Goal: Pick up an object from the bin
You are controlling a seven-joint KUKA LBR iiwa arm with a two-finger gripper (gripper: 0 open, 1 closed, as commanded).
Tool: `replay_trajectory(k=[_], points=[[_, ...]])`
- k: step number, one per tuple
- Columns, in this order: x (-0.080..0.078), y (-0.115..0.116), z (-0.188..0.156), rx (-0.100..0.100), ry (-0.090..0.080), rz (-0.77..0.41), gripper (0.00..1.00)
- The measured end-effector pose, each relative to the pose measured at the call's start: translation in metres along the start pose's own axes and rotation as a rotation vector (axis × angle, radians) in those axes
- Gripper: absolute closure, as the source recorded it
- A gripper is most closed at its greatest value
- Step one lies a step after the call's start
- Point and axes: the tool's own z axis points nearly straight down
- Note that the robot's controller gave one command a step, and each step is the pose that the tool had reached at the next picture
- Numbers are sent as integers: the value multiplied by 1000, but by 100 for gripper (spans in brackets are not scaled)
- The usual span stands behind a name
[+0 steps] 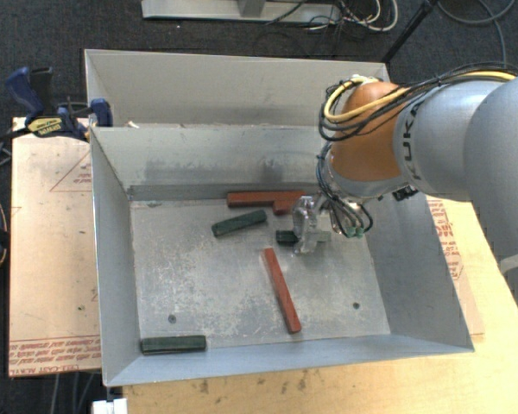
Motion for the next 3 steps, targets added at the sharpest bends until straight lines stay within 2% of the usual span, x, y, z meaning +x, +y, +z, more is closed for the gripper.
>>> replay_trajectory(k=[1,2,3], points=[[20,-2,-43,2,13,-19,100],[-31,13,-118,2,5,-112,0],[-31,13,-118,2,5,-113,0]])
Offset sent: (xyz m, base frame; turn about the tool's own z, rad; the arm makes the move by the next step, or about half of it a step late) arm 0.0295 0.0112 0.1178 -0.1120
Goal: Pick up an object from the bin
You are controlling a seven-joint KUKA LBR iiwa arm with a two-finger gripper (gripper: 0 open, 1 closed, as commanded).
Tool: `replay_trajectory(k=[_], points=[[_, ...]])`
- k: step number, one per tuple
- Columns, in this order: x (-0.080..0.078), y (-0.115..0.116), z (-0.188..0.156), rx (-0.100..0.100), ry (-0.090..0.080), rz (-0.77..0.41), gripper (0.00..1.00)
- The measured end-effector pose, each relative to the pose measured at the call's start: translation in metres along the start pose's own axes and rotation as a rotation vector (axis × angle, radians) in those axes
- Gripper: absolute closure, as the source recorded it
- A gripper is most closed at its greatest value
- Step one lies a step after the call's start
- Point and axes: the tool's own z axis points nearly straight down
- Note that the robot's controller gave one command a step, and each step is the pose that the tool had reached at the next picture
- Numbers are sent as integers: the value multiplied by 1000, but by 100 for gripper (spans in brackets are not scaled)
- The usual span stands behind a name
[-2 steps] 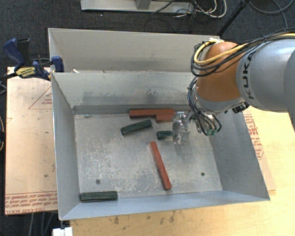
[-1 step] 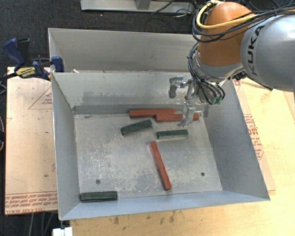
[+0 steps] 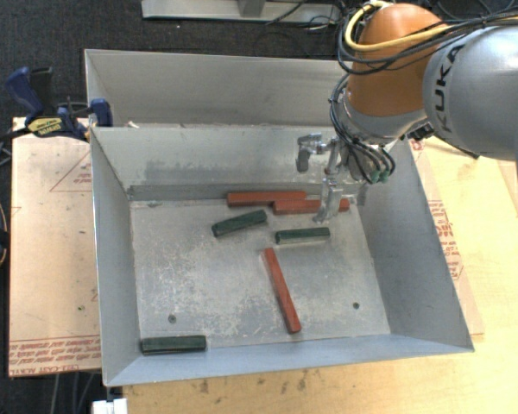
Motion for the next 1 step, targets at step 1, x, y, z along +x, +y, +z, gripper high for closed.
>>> replay_trajectory(k=[1], points=[[1,-6,39,1,-6,-79,0]])
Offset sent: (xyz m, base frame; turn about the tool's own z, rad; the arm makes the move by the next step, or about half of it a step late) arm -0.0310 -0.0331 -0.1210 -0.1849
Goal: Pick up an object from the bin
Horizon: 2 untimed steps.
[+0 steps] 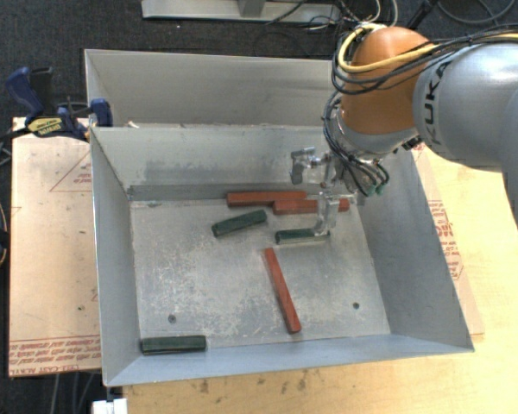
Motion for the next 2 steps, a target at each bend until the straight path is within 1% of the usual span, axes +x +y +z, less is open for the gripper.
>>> replay_trajectory(k=[1,2], points=[[35,-22,81,-1,6,-104,100],[35,-22,81,-1,6,-104,100]])
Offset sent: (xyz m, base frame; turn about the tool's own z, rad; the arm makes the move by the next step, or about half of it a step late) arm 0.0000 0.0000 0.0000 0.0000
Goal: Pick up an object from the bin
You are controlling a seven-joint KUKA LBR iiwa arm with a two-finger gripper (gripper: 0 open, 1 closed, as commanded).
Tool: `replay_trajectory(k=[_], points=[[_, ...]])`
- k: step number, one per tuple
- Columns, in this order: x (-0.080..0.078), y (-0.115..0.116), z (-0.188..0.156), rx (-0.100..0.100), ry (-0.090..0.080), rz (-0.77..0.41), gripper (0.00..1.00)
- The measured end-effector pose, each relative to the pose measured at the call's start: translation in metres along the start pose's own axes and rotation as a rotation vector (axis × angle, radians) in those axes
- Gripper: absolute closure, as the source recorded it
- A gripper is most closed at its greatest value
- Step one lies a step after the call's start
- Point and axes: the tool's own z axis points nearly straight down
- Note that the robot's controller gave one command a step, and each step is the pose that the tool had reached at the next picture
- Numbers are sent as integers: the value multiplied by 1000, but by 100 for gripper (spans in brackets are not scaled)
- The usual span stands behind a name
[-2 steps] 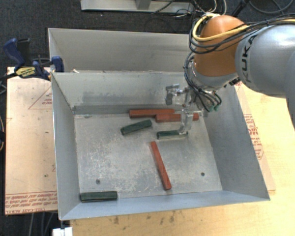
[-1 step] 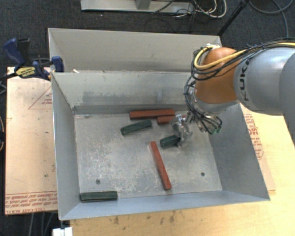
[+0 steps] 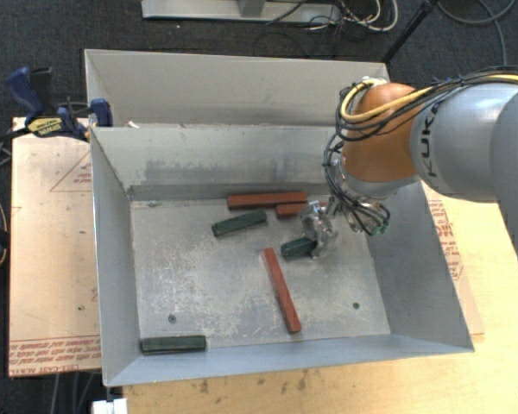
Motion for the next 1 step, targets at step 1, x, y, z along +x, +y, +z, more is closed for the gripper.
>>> replay_trajectory(k=[1], points=[[4,-29,-184,4,-11,-21,100]])
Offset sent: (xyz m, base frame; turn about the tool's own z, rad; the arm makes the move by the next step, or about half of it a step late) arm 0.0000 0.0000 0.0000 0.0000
